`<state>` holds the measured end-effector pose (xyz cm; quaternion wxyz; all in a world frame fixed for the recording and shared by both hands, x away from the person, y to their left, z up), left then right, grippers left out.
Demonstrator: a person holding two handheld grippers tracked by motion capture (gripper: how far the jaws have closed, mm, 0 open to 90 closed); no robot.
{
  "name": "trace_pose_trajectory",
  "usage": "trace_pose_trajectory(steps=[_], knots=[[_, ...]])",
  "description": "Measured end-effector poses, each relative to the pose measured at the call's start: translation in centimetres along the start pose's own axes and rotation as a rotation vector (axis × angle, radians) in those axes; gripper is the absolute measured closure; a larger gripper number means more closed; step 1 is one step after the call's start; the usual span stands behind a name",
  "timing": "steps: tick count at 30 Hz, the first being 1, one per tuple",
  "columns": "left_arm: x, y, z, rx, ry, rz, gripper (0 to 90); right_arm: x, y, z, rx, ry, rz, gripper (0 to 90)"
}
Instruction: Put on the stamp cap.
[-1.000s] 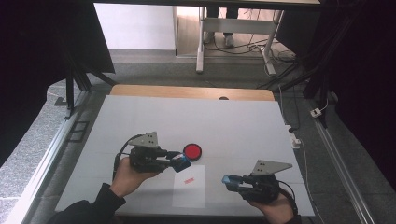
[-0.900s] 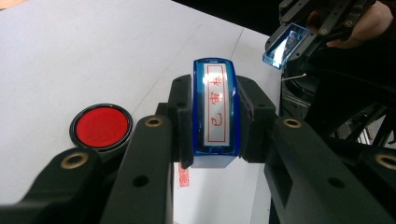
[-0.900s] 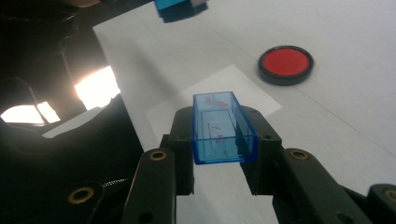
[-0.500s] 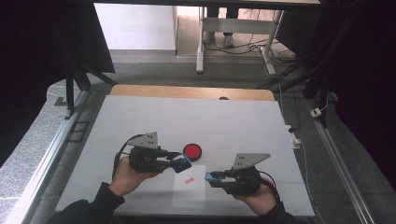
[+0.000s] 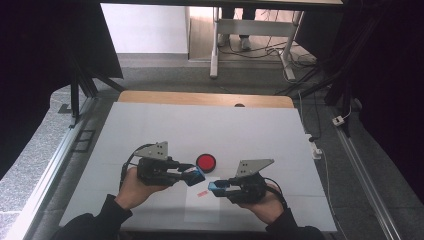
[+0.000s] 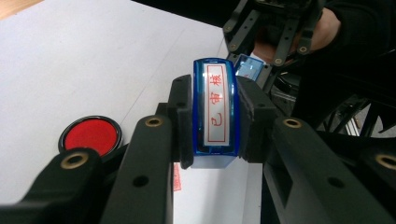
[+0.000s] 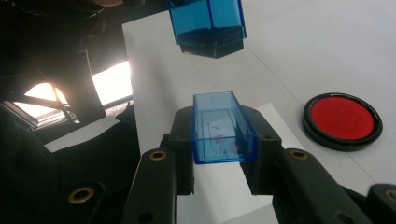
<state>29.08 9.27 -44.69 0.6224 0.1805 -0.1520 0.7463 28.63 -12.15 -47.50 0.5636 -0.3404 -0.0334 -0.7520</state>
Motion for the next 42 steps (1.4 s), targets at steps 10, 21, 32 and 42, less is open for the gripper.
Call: trace_pose_trajectory(steps=[10,21,32,42], knots=[[-0.1,0.3,0.1,-0.044,0.008,-0.031,70.4,-1.6,0.1,0.3,0.037,-0.022,0.039,68.8],[-0.4,0.6,-0.1,-0.099,0.014,-0.069,70.4,-3.3,-0.4,0.6,0.055,-0.04,0.113,68.8],[-0.9,1.0,-0.4,-0.15,0.015,-0.11,70.5,-4.0,-0.7,0.5,0.07,-0.059,0.147,68.9],[-0.9,1.1,-0.5,-0.163,0.044,-0.146,70.5,-4.1,-0.8,0.5,0.08,-0.065,0.165,69.0]])
Point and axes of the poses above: each handheld gripper's, and its own axes: x roughly backward along the jaws, z roughly out of its top, y roughly to its right, the point moved 5 cm from there along -x, roughly forward along the jaws, and after that the axes turned 12 degrees about -x, right-handed, at the moved point
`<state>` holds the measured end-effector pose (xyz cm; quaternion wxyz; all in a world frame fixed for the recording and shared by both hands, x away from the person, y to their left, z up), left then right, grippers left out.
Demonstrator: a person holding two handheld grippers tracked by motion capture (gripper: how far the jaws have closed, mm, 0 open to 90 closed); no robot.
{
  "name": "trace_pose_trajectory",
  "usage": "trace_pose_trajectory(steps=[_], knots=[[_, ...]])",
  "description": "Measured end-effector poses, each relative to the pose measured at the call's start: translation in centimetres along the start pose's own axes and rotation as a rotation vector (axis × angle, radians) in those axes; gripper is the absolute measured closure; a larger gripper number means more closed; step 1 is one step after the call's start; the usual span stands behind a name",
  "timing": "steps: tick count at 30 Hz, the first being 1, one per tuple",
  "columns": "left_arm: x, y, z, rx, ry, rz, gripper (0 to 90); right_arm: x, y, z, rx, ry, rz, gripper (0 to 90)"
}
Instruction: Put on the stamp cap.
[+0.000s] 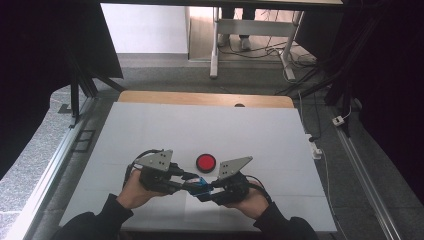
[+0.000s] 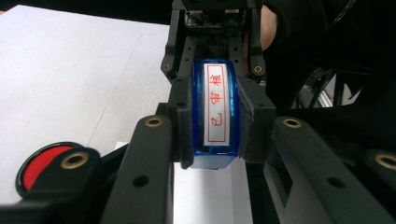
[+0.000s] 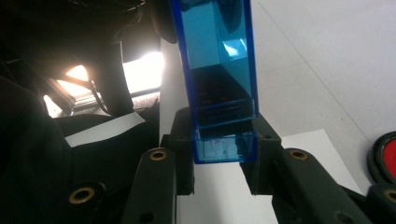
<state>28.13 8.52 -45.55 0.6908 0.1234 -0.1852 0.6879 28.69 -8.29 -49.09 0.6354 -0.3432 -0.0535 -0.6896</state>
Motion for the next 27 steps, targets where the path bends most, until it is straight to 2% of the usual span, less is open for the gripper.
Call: trace_pose_trajectory(steps=[5,9,10,11,16,22,27], knots=[[0.06,-0.06,-0.1,0.008,0.025,-0.022,70.5,0.06,-0.17,0.04,0.006,0.006,0.023,69.0],[-0.09,0.06,-0.18,0.002,0.026,-0.048,70.4,0.07,-0.39,0.1,0.016,0.007,0.041,69.1],[-0.14,0.09,-0.19,-0.001,0.026,-0.047,70.5,0.09,-0.48,0.16,0.015,0.011,0.053,69.1],[-0.17,0.1,-0.21,-0.005,0.024,-0.045,70.4,0.1,-0.5,0.12,0.026,-0.001,0.045,69.1],[-0.13,0.03,-0.28,-0.001,0.035,-0.05,70.5,0.13,-0.46,0.15,0.025,0.003,0.045,69.1],[-0.02,-0.12,-0.39,0.032,0.087,-0.063,70.4,0.39,-0.55,0.38,0.018,0.039,0.069,69.2],[-0.12,-0.14,-0.42,0.029,0.076,-0.058,70.4,0.4,-0.45,0.33,0.019,0.038,0.07,69.1]])
Point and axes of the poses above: each handheld gripper's, and its own axes: x roughly backward along the jaws, z roughly out of its top, y roughly to its right, the point moved 5 cm from there along -x, roughly forward along the jaws, and after that the axes turned 12 degrees about -x, right-handed, at the moved point
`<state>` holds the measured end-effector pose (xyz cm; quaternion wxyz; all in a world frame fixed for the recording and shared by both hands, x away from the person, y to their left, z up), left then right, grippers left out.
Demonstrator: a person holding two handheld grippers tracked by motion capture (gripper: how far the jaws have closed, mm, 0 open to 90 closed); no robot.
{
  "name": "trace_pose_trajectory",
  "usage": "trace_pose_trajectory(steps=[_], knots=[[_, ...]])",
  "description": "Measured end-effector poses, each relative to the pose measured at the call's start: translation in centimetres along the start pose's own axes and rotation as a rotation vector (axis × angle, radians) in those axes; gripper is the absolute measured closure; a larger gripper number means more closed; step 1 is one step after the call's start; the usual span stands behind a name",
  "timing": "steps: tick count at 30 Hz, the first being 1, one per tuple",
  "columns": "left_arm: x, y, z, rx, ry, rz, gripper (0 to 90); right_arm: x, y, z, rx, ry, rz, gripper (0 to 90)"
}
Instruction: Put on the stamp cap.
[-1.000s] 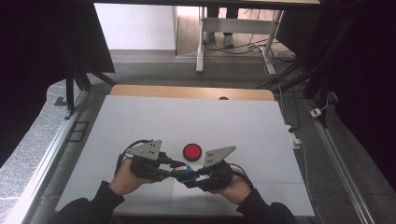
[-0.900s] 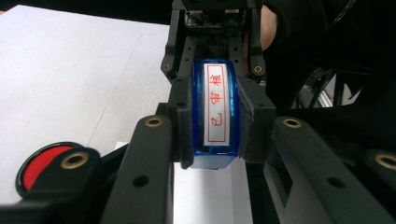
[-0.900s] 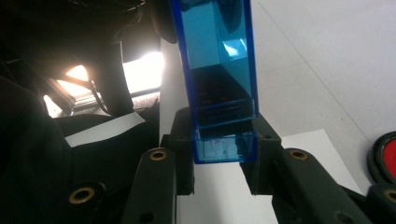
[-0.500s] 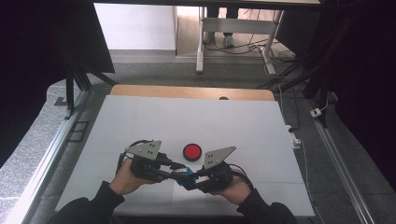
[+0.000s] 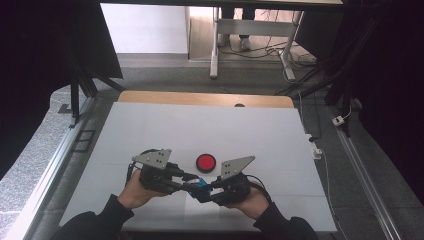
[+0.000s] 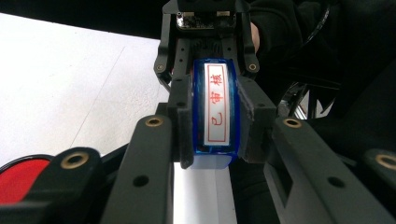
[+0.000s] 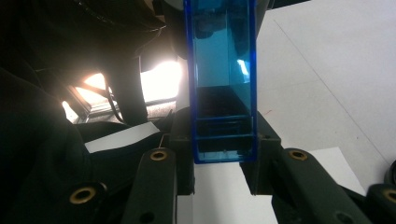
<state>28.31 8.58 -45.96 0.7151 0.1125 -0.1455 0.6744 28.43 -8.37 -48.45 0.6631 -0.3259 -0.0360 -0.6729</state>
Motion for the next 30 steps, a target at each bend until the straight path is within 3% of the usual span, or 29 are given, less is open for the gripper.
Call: trace_pose_trajectory(steps=[6,30], knots=[[0.0,0.0,0.2,-0.012,-0.025,0.026,70.4,0.0,0.1,0.0,-0.004,0.001,-0.018,67.4],[0.8,-0.3,0.4,0.018,-0.09,0.104,70.3,1.4,0.5,-0.2,-0.082,0.025,-0.214,36.6]])
Point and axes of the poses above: each handheld gripper's, and its own axes: x roughly backward along the jaws, z roughly out of its top, y roughly to its right, the point moved 5 cm from there along -x, roughly forward along the jaws, and after that the axes turned 12 degrees about -x, right-handed, at the moved point
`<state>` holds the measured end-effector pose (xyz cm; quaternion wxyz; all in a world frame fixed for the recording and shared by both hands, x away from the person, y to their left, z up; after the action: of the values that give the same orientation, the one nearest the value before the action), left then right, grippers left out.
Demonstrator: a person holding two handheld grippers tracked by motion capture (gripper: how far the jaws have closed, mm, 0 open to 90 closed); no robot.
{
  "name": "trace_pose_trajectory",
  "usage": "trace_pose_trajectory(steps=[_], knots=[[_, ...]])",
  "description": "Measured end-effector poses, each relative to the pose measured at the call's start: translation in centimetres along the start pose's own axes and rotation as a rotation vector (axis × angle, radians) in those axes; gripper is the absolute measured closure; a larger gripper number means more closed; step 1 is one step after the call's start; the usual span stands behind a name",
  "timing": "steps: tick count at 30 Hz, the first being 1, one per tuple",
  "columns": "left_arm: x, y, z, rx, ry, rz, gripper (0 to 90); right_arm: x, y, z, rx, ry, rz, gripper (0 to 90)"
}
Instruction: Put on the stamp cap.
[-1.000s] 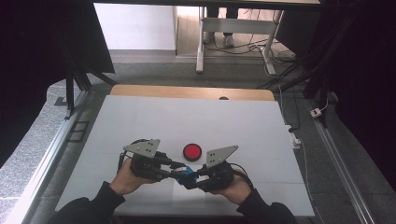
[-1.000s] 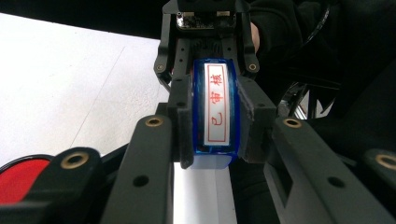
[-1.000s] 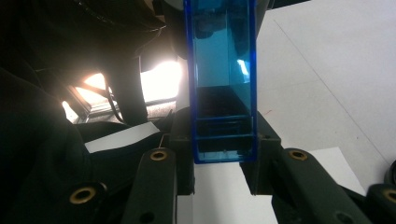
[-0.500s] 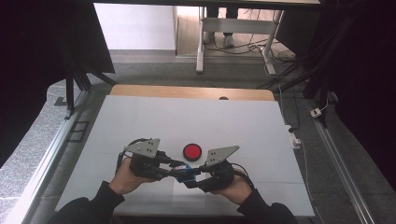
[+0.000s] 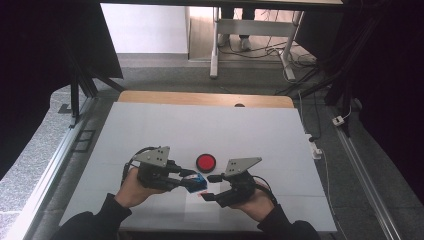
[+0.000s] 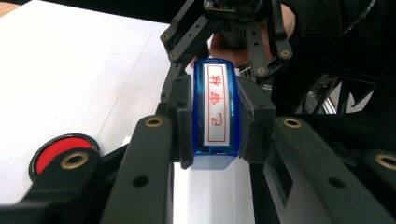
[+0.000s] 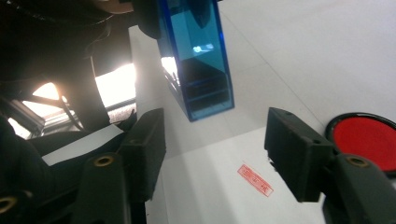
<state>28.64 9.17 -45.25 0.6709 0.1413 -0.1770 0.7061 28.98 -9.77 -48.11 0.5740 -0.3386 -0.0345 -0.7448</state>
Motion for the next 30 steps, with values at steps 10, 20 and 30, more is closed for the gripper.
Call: trace_pose_trajectory(steps=[10,20,30], knots=[[0.4,-0.4,-0.1,0.019,-0.019,0.04,70.3,1.8,0.4,-0.8,-0.048,0.012,-0.131,23.5],[0.7,-0.7,-0.3,0.035,-0.051,0.08,70.3,4.1,0.9,-2.1,-0.096,0.038,-0.224,15.9],[1.1,-1.0,-0.4,0.041,-0.069,0.11,70.2,6.4,1.7,-4.0,-0.153,0.05,-0.291,10.3]])
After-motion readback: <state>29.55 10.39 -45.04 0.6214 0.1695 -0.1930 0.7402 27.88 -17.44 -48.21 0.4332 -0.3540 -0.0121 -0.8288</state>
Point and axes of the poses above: each handheld gripper's, and its own axes: x roughly backward along the jaws, z roughly out of its top, y roughly to its right, the point moved 5 cm from there along -x, roughly forward along the jaws, and after that the axes turned 12 degrees about -x, right-handed, at the moved point
